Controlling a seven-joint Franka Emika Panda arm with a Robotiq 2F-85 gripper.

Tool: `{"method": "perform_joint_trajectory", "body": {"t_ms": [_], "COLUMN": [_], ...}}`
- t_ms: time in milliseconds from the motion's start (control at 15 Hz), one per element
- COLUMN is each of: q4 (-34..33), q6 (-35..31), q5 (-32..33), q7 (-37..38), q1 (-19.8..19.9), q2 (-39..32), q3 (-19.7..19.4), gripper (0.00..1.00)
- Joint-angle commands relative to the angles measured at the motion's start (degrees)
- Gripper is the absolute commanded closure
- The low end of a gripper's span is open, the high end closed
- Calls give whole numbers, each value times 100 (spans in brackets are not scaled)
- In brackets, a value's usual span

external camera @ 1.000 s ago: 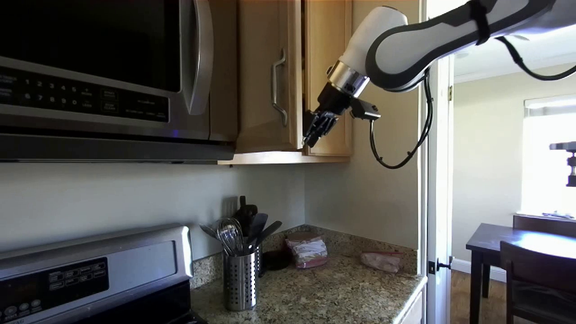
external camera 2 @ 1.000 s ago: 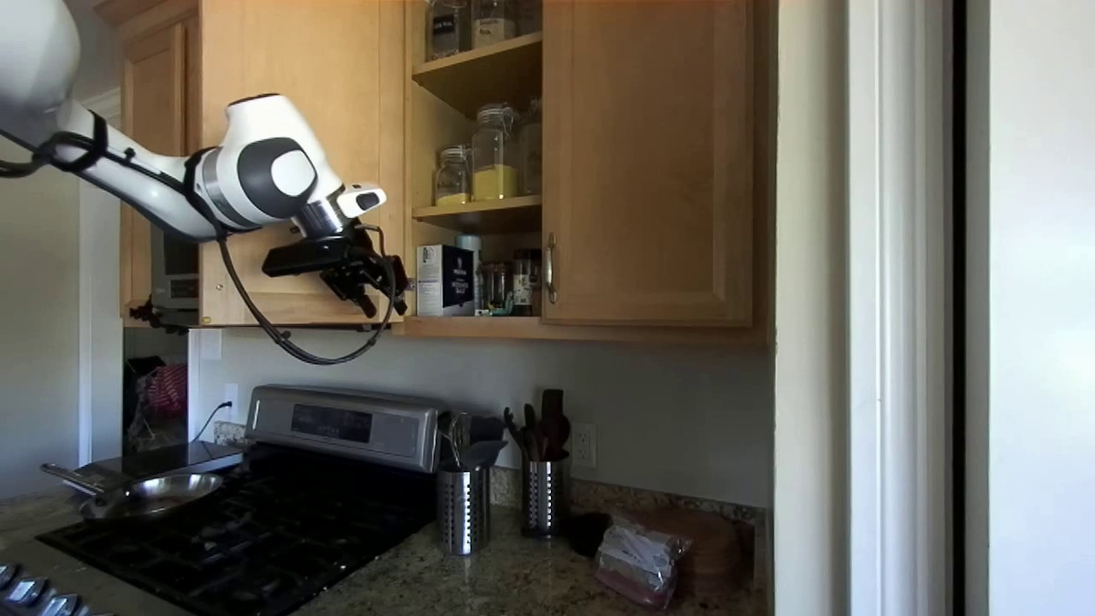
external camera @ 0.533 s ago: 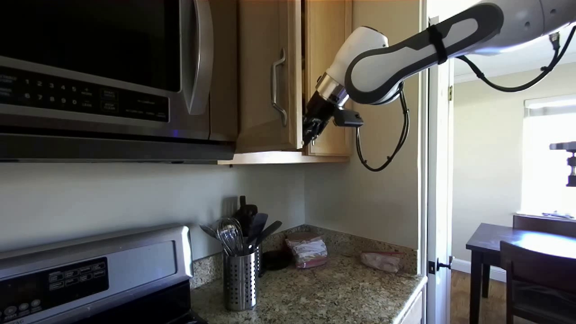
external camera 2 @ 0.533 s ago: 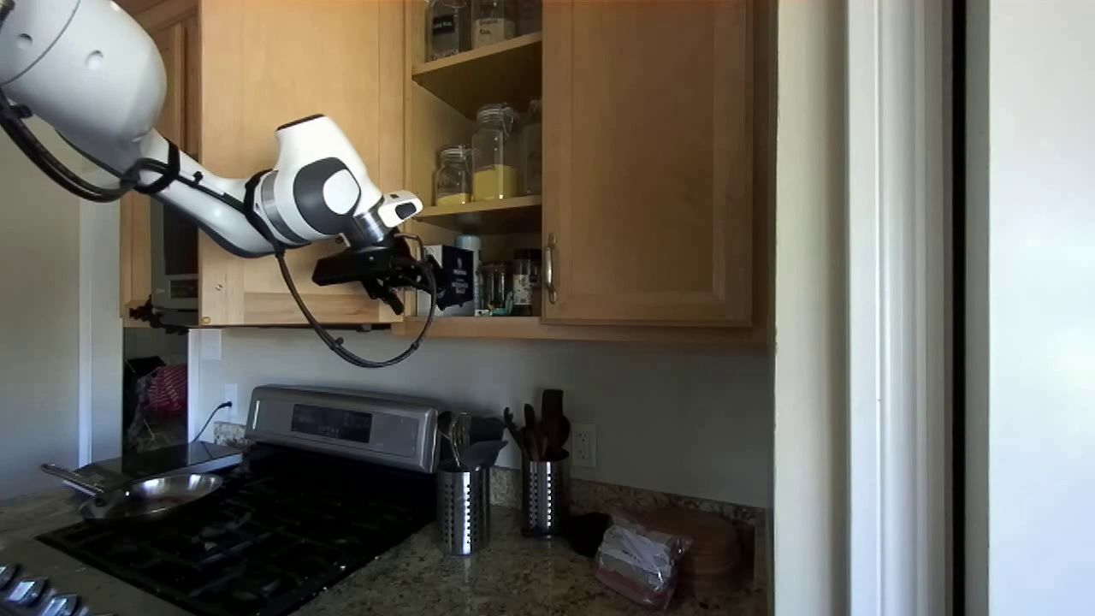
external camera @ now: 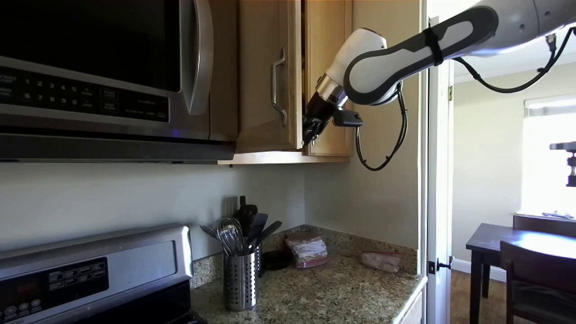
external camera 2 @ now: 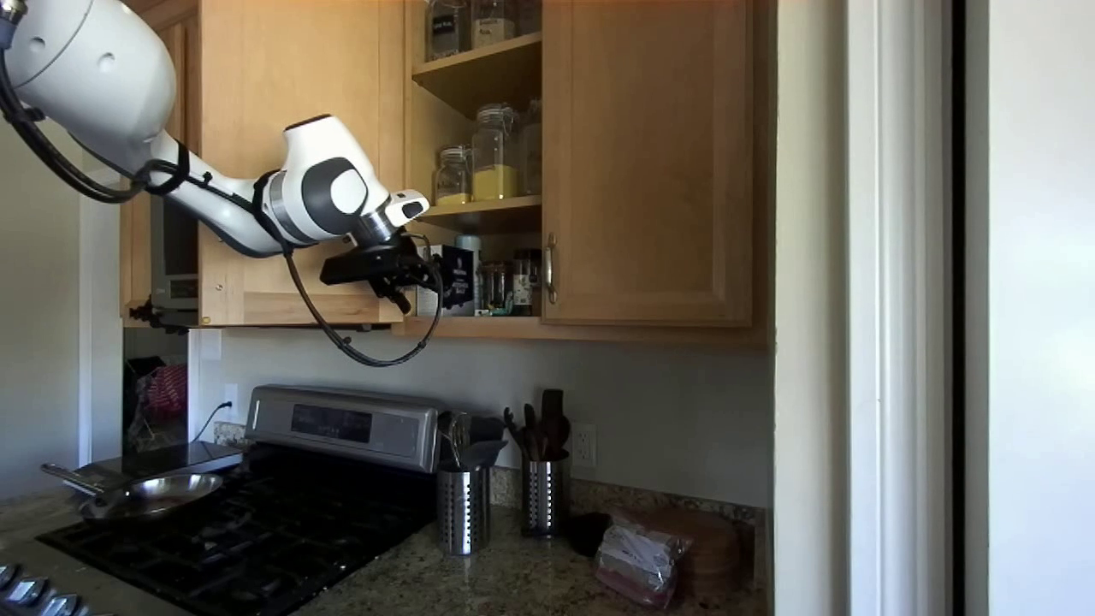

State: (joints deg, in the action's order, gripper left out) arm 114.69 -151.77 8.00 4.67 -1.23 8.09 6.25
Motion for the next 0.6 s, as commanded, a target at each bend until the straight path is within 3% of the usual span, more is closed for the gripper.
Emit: {"method": "perform_joint_trajectory", "body": {"t_ms": [0,533], "q4": [-11,-481], "q6": [14,-251], "q5": [-10,44], "q7": [-18,-106], "q1": [-51,18], "q2": [-1,-447], "q3": [-53,-168], "gripper": [0,0]}}
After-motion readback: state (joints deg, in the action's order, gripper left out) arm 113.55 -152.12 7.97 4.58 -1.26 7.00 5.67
